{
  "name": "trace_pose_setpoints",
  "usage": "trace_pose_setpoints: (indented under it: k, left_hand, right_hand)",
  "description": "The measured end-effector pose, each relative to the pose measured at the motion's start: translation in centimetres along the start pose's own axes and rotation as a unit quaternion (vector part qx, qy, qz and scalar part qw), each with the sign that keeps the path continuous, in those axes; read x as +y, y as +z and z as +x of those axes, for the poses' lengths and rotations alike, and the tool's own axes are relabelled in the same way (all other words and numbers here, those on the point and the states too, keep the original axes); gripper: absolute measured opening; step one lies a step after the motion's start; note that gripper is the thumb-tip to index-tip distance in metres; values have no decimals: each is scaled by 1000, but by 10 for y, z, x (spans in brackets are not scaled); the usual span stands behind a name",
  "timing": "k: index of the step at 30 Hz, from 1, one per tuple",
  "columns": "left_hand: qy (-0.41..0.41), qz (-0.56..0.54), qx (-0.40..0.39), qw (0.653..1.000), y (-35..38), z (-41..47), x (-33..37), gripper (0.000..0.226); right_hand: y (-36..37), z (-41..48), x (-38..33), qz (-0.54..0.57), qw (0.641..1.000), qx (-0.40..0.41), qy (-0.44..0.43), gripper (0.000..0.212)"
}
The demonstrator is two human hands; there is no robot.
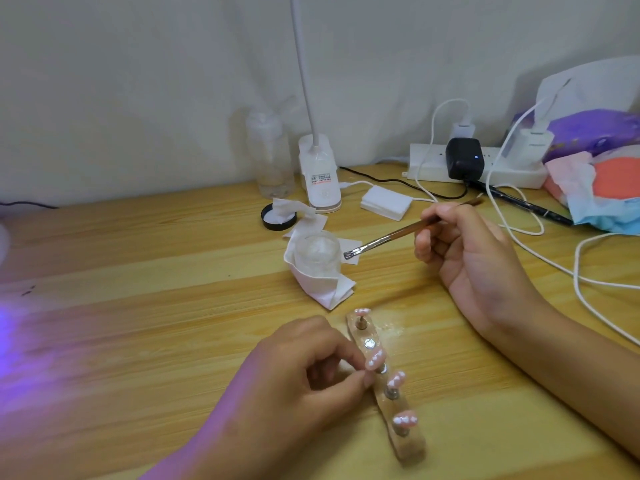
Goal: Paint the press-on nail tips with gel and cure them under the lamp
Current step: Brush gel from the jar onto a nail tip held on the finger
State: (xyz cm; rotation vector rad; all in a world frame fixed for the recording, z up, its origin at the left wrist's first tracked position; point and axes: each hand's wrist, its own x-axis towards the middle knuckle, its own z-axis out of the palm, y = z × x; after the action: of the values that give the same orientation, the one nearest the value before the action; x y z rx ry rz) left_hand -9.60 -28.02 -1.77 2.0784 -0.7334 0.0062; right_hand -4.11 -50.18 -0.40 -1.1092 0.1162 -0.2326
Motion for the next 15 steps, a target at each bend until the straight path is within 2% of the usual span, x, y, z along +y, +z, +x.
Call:
trace_pose_setpoints:
  k: [3, 6, 12, 15]
  left_hand:
    - [100, 141, 12, 985, -1, -4, 4, 13]
    - [192, 221, 37, 955, 4, -6, 5, 16]
    - [201, 234, 33, 951, 10, -2, 7, 18]
    - [199, 240, 33, 949, 13, 0, 7, 17]
  right_hand:
    - [0, 1, 0, 5, 1000, 3, 2, 21]
    - [2, 0, 0, 3, 1000, 6, 1, 21]
    - [1, -2, 1, -5, 1000, -8, -17, 22]
    - [0, -5, 1, -27, 998, -27, -48, 29]
